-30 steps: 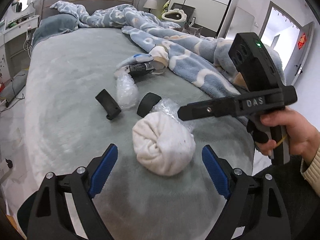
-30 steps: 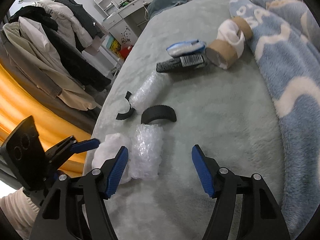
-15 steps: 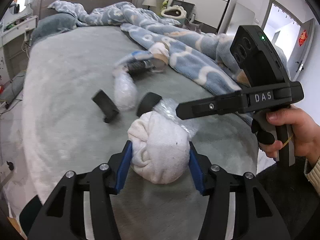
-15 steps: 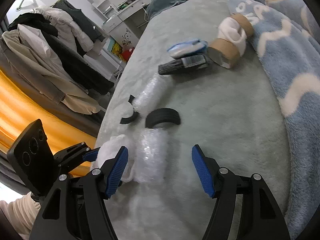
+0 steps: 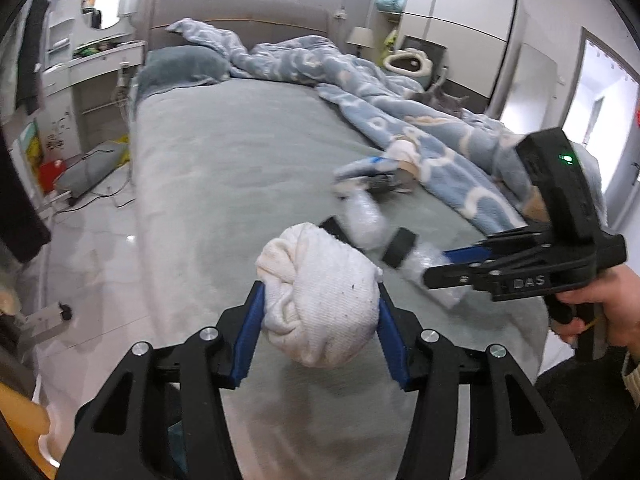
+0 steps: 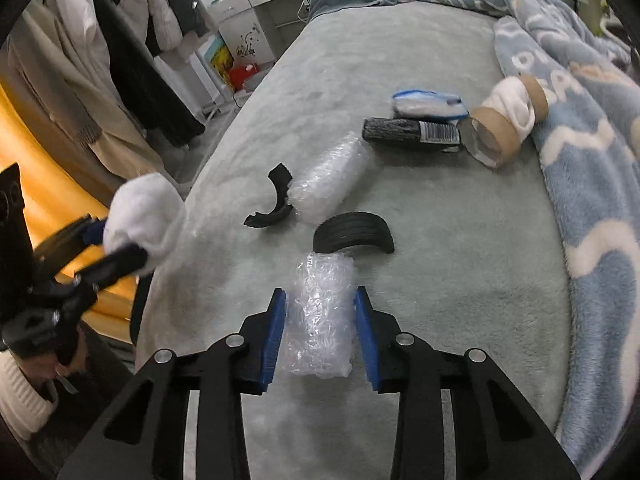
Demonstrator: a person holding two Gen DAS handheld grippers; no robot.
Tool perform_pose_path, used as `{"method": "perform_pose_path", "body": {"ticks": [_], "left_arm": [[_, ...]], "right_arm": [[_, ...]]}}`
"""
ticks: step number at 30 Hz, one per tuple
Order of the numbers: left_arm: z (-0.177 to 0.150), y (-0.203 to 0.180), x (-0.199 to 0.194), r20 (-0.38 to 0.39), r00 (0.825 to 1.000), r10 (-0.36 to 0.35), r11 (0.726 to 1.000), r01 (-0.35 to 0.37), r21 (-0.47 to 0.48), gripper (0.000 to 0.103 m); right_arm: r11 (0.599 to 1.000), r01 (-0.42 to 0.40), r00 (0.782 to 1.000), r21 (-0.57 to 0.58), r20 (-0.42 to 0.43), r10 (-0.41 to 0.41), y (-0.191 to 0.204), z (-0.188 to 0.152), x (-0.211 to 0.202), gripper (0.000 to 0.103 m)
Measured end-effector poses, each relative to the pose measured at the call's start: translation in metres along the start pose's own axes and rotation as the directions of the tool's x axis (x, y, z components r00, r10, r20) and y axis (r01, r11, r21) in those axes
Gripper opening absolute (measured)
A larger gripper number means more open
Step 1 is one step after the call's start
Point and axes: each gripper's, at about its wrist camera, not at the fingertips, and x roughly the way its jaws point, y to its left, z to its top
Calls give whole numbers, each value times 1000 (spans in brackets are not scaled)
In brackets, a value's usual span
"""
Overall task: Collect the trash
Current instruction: 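Grasp the white cloth ball with the left tool while the right tool grasps the bubble-wrap roll, then carry the white cloth ball with the left tool over the green bin and release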
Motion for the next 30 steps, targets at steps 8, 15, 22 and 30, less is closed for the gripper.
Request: {"method": "perform_pose_path", "body": {"ticks": [8,15,22,30], "left_arm": [[-7,42,-16,-16,995,102,991,-103,-80,56],[-25,84,-16,-121,976,182,967,-200,-161,56],[-51,124,-10,-255,932,257,930,-310,-198,56],[-83,162,-8,-384,887,258,890,-373,-262,56]], "right_arm": [[999,-11,999,-38,38,12,25,9,-12,34],[993,-58,995,-106,70,66,69,31,-6,34],[981,-93,991,-172,75,107,116,42,4,34],[959,-131,987,-250,60,150,168,51,23,34]]}}
